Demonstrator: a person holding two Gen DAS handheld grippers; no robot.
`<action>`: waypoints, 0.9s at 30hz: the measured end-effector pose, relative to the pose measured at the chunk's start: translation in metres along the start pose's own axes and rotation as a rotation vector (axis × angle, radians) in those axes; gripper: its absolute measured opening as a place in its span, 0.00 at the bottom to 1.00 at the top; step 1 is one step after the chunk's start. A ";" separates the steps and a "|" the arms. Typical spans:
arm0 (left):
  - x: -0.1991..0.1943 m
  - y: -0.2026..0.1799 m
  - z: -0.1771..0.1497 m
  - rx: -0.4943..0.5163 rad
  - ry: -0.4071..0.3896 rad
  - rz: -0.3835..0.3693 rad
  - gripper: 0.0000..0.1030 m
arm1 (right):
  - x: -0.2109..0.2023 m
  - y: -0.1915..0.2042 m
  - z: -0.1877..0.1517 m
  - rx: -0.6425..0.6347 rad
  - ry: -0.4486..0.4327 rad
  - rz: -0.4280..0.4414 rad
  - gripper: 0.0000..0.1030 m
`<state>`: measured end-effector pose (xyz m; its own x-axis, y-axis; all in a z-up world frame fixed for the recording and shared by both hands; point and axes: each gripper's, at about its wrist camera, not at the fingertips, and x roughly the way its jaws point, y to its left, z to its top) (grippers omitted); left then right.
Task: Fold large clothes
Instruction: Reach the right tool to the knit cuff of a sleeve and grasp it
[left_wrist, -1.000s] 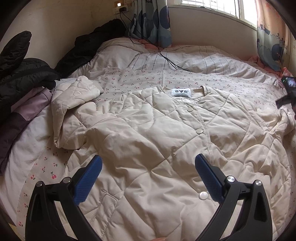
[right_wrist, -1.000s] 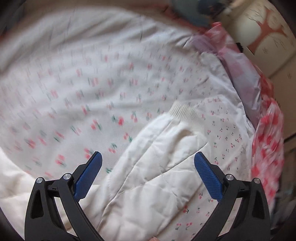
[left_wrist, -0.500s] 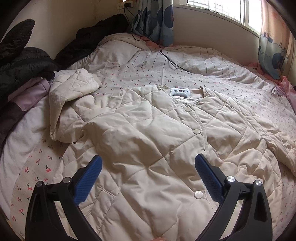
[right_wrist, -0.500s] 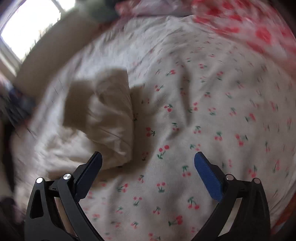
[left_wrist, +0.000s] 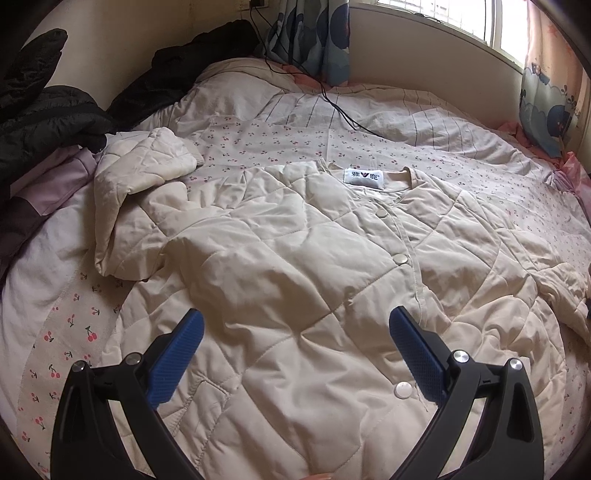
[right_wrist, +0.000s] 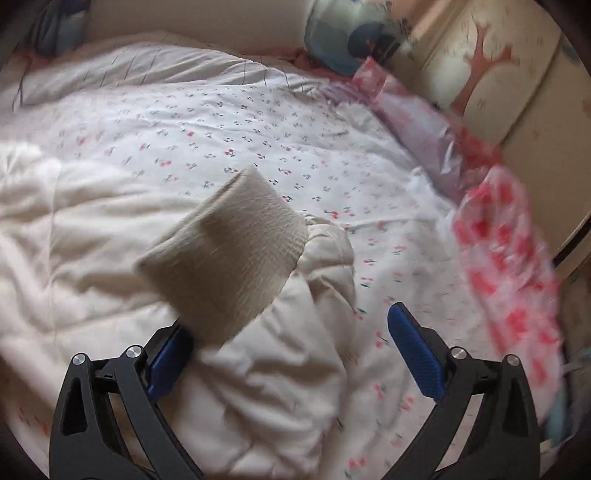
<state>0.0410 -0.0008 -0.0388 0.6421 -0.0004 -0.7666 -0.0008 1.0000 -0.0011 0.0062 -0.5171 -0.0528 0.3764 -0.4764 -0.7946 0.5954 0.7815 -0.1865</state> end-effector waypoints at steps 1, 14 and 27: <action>0.001 0.001 0.000 -0.003 0.003 -0.001 0.93 | 0.012 -0.022 0.005 0.117 0.051 0.097 0.56; 0.000 0.019 0.006 -0.101 -0.047 -0.010 0.93 | -0.023 -0.124 0.111 0.663 -0.372 0.944 0.29; 0.000 0.019 0.005 -0.098 -0.015 -0.049 0.93 | 0.003 -0.083 -0.026 0.709 0.071 1.043 0.88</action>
<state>0.0451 0.0186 -0.0356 0.6545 -0.0483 -0.7545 -0.0440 0.9938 -0.1018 -0.0605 -0.5733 -0.0543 0.8695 0.2751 -0.4103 0.2963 0.3743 0.8787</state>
